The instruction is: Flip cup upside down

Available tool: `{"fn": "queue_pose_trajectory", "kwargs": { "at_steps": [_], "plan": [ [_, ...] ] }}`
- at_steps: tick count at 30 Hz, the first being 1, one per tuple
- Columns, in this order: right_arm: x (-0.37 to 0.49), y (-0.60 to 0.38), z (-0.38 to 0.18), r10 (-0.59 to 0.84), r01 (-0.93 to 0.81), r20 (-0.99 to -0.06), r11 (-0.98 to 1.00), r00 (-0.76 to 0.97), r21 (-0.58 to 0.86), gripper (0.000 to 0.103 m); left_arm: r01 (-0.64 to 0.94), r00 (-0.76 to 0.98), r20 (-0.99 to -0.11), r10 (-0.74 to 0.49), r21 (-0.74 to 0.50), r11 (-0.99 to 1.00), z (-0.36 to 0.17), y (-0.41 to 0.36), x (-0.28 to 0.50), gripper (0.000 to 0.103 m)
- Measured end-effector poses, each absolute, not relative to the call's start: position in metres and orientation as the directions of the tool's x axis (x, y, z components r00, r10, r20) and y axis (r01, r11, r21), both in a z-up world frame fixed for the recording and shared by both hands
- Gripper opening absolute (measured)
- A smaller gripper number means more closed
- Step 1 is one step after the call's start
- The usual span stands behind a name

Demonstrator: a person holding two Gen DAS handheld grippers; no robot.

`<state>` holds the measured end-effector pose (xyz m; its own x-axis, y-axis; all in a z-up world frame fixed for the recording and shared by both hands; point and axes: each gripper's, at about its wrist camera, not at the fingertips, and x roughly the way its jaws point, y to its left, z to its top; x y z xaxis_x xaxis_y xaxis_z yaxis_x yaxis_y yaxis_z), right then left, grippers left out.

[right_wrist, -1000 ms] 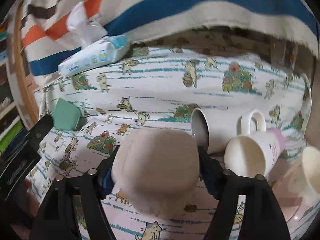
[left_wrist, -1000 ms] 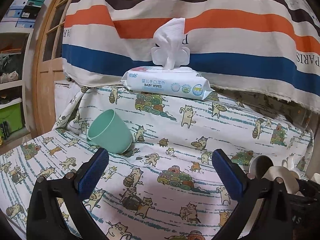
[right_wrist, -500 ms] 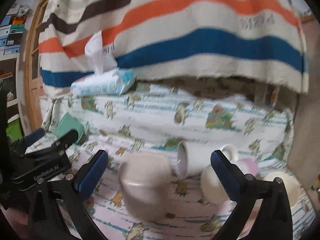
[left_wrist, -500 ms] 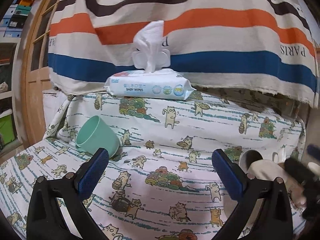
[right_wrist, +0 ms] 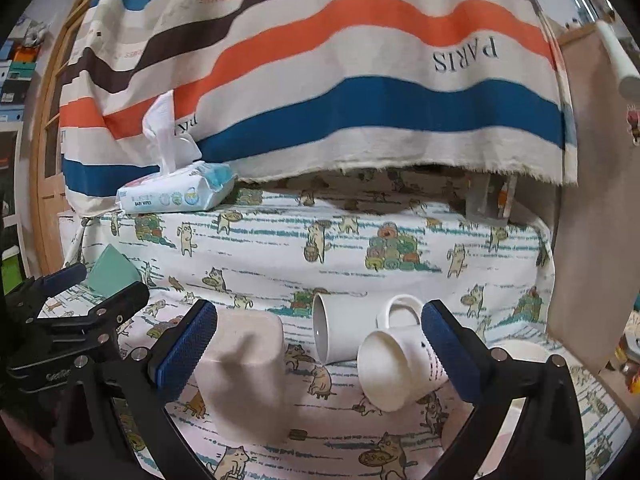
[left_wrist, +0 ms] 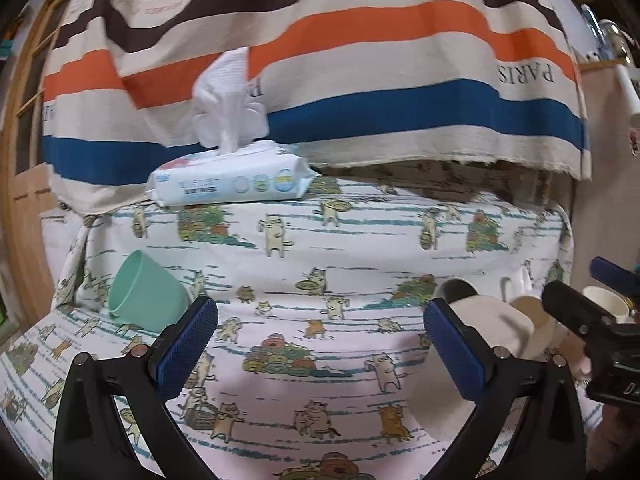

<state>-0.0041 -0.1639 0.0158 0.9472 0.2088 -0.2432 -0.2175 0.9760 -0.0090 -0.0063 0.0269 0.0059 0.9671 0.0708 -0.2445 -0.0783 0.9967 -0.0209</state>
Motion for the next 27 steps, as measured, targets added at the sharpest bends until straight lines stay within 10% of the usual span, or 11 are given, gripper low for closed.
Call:
{"fn": "queue_pose_trajectory", "kwargs": {
  "at_steps": [27],
  "plan": [
    [0.003, -0.167, 0.005, 0.169, -0.178, -0.267, 0.984, 0.949, -0.010, 0.103, -0.100, 0.958, -0.270, 0.093, -0.011, 0.995, 0.003, 0.025, -0.003, 0.102]
  ]
}}
